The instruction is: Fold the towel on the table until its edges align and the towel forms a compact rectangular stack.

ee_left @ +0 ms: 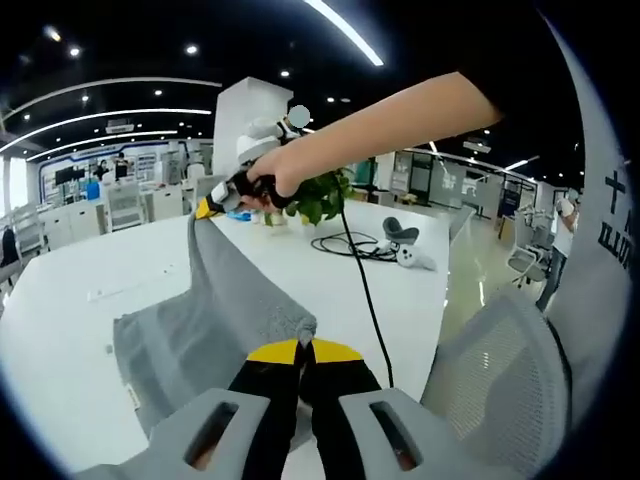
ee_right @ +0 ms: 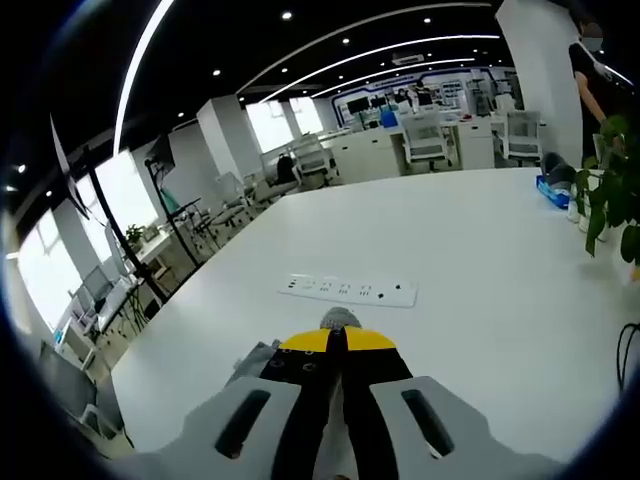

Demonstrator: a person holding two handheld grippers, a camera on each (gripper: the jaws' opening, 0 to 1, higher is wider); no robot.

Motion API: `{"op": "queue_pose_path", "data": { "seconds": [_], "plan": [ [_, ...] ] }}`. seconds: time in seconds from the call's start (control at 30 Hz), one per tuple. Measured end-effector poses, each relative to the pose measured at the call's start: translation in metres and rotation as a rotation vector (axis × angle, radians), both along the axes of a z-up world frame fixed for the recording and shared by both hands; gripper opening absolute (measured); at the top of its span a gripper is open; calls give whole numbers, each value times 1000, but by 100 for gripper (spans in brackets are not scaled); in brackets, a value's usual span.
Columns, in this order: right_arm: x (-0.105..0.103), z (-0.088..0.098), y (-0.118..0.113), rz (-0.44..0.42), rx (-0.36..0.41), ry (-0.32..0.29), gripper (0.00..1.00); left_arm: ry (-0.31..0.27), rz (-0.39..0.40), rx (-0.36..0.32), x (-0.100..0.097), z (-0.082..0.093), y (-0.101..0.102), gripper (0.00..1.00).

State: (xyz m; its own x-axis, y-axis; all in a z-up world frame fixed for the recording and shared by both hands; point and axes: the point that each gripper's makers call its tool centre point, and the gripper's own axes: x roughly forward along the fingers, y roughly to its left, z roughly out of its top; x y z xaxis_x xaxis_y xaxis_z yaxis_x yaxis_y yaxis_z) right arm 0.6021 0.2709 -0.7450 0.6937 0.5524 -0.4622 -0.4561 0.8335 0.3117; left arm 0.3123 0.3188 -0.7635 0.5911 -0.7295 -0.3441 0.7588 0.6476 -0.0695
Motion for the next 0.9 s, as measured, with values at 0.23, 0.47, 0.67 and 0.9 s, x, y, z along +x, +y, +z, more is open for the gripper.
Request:
{"op": "queue_pose_path", "data": {
  "seconds": [0.23, 0.47, 0.67, 0.9],
  "plan": [
    [0, -7, 30, 23, 3, 11, 0, 36, 34, 1, -4, -10, 26, 2],
    [5, -26, 57, 29, 1, 37, 0, 104, 76, -13, -2, -31, 54, 2],
    [10, -44, 81, 55, -15, 67, 0, 167, 101, -35, -4, -49, 71, 2],
    [17, -55, 106, 109, -29, 76, 0, 194, 136, -66, -9, -51, 86, 2]
  ]
}}
